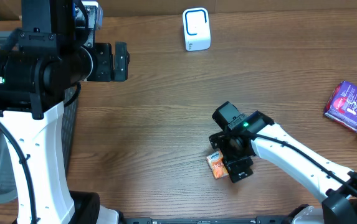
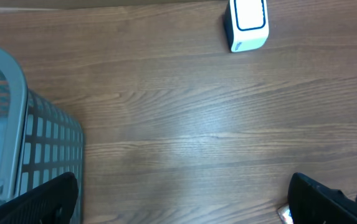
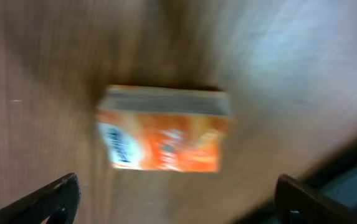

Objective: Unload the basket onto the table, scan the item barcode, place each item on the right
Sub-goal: 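Move the right gripper down onto the small orange box and grasp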

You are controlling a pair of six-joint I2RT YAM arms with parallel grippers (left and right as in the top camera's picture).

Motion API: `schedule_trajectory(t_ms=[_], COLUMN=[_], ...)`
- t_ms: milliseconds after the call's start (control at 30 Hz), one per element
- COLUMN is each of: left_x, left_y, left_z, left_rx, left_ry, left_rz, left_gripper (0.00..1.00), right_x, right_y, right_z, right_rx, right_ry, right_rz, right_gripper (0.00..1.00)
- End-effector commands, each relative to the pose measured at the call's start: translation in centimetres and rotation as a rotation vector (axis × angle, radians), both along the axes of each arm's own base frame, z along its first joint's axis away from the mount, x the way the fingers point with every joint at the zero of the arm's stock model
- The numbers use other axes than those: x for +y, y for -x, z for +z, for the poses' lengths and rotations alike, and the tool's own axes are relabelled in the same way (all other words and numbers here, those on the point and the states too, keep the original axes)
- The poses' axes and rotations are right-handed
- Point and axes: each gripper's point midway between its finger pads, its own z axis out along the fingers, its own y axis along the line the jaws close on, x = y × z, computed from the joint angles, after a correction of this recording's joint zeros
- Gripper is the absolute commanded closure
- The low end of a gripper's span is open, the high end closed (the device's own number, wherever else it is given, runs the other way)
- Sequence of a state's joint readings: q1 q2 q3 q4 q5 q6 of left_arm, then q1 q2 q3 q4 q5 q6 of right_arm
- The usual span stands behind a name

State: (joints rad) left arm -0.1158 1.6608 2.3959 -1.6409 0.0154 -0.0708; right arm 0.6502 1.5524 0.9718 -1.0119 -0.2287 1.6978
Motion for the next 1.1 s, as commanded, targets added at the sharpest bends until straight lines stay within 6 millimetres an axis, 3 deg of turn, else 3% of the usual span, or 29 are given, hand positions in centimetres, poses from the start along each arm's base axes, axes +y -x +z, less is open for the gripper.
schedule_trajectory(t_ms=[0,433,867,900,933,1000,1067], left_x=[0.1,0.1,0.1,0.1,0.1,0.1,0.1], left_y=[0.0,0.0,0.0,0.0,0.0,0.0,0.0], left_z=[0.2,0.2,0.2,0.2,0.2,0.2,0.2], left_rx=[-0.007,-0.007,-0.007,-0.007,-0.007,-0.007,-0.007], left_ry=[-0.010,-0.010,-0.011,-0.011,-0.011,-0.011,-0.011], left_rz=[-0.015,-0.015,-0.015,-0.015,-0.015,-0.015,-0.015], left_gripper=[0.00,0.00,0.00,0.00,0.00,0.00,0.00], right_x=[0.3,-1.0,0.6,0.6,0.6,0.8,1.0], right_y=[-0.7,0.2,0.9,1.0,1.0,1.2,1.3], right_z=[-0.9,-3.1,-6.6,-6.7,-6.7,-6.7,-6.6], right_rx=[-0.046,-0.020,0.075,0.079,0.081,0.086,0.091], right_ry=[0.015,0.083,0.068,0.067,0.065,0.053,0.041], right_rz=[-0.037,-0.031,-0.011,-0.008,-0.006,0.007,0.022], right_gripper=[0.00,0.00,0.00,0.01,0.12,0.22,0.24])
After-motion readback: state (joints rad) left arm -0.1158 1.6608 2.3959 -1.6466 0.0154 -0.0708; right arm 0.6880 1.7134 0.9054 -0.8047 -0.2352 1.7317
